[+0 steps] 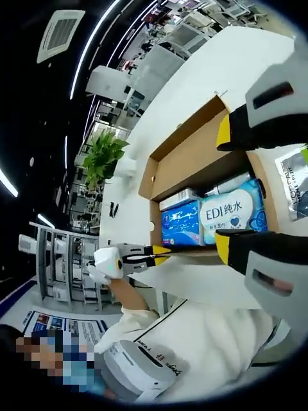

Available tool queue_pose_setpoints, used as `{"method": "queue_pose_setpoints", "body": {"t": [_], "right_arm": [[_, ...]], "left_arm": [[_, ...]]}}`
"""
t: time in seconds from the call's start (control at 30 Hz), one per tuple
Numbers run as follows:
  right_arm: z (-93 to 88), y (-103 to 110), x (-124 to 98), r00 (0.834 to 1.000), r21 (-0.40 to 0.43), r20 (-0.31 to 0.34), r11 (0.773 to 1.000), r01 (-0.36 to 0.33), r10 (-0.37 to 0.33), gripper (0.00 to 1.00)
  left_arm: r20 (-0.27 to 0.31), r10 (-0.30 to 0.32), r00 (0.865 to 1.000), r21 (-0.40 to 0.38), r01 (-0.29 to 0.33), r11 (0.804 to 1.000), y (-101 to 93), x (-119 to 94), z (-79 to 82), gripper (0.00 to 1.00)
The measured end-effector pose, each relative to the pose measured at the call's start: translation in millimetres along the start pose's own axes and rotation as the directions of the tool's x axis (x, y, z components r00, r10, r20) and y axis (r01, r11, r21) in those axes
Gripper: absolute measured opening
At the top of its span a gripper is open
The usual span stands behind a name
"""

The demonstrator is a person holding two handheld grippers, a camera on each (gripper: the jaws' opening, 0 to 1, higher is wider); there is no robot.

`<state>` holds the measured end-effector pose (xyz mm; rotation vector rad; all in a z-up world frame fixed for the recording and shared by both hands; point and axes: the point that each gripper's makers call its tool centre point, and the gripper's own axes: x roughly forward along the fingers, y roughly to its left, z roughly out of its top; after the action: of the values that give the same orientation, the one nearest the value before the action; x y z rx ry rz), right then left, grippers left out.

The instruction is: Operate the shoe box by opening the lid, removing the specified soft item, and placing it in the target area until the item is outside and the box remains undamaged.

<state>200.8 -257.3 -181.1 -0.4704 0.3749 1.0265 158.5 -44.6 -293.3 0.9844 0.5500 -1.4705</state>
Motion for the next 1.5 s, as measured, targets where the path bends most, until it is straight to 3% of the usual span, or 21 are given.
{"method": "queue_pose_setpoints", "body": {"t": [0.4, 0.43, 0.5, 0.53, 0.6, 0.67, 0.73, 0.83, 1.07, 1.2, 1.27, 1.37, 1.43, 1.47, 1.5], "right_arm": [[-9.5, 12, 23, 0.984, -0.082, -0.155, 0.992, -0.101, 0.087, 0.51], [-8.6, 11, 25, 0.983, -0.087, -0.163, 0.991, -0.102, 0.087, 0.53], [0.4, 21, 28, 0.979, -0.049, -0.122, 0.984, -0.173, 0.166, 0.59], [3.2, 20, 29, 0.979, -0.017, -0.115, 0.985, -0.174, 0.171, 0.60], [1.1, 8, 32, 0.980, -0.039, -0.151, 0.989, -0.140, 0.132, 0.58], [1.0, 8, 37, 0.974, -0.060, -0.176, 0.986, -0.155, 0.142, 0.59], [-1.1, 9, 44, 0.967, -0.044, -0.205, 0.985, -0.164, 0.152, 0.60], [-12.8, 12, 52, 0.949, -0.083, -0.276, 0.980, -0.179, 0.150, 0.61], [-13.8, 8, 59, 0.948, -0.053, -0.279, 0.984, -0.172, 0.151, 0.62], [-16.6, 11, 62, 0.932, -0.071, -0.319, 0.977, -0.202, 0.170, 0.62], [-22.5, 17, 62, 0.909, -0.070, -0.370, 0.970, -0.233, 0.192, 0.60], [-24.4, 19, 68, 0.894, -0.106, -0.411, 0.965, -0.241, 0.178, 0.61], [-25.8, 30, 69, 0.868, -0.031, -0.435, 0.959, -0.281, 0.240, 0.56], [-24.2, 32, 71, 0.865, 0.017, -0.428, 0.959, -0.284, 0.264, 0.55], [-21.9, 26, 76, 0.877, 0.004, -0.416, 0.965, -0.263, 0.241, 0.57]], "left_arm": [[-0.001, 0.003, 1.000, -0.007, -0.003, 1.000, 0.5, 0, 0.1, 0.03], [-0.001, 0.003, 1.000, -0.006, -0.003, 1.000, 0.5, 0, 0.1, 0.03], [-0.001, 0.004, 1.000, -0.006, -0.004, 1.000, 0.5, 1, 0.2, 0.03], [0.000, 0.004, 1.000, -0.005, -0.004, 1.000, 0.5, 1, 0.4, 0.03], [0.001, 0.004, 1.000, -0.005, -0.004, 1.000, 0.4, 1, 0.5, 0.03], [0.001, 0.003, 1.000, -0.005, -0.003, 1.000, 0.4, 1, 0.6, 0.03], [0.003, 0.005, 1.000, -0.007, -0.005, 1.000, 0.5, 1, 0.6, 0.03], [0.006, 0.007, 1.000, -0.010, -0.007, 1.000, 0.6, 1, 0.8, 0.03], [0.010, 0.005, 1.000, -0.012, -0.005, 1.000, 0.7, 1, 0.9, 0.03], [0.007, 0.005, 1.000, -0.023, -0.005, 1.000, 0.8, 1, 0.9, 0.03], [0.007, 0.004, 1.000, -0.024, -0.004, 1.000, 0.9, 2, 1.1, 0.03], [0.005, 0.005, 1.000, -0.021, -0.005, 1.000, 0.8, 2, 1.0, 0.03], [0.006, 0.006, 1.000, -0.021, -0.006, 1.000, 0.9, 2, 0.9, 0.03], [0.006, 0.007, 1.000, -0.019, -0.007, 1.000, 1.0, 2, 0.8, 0.03], [0.005, 0.008, 1.000, -0.018, -0.008, 1.000, 1.0, 2, 0.8, 0.03]]}}
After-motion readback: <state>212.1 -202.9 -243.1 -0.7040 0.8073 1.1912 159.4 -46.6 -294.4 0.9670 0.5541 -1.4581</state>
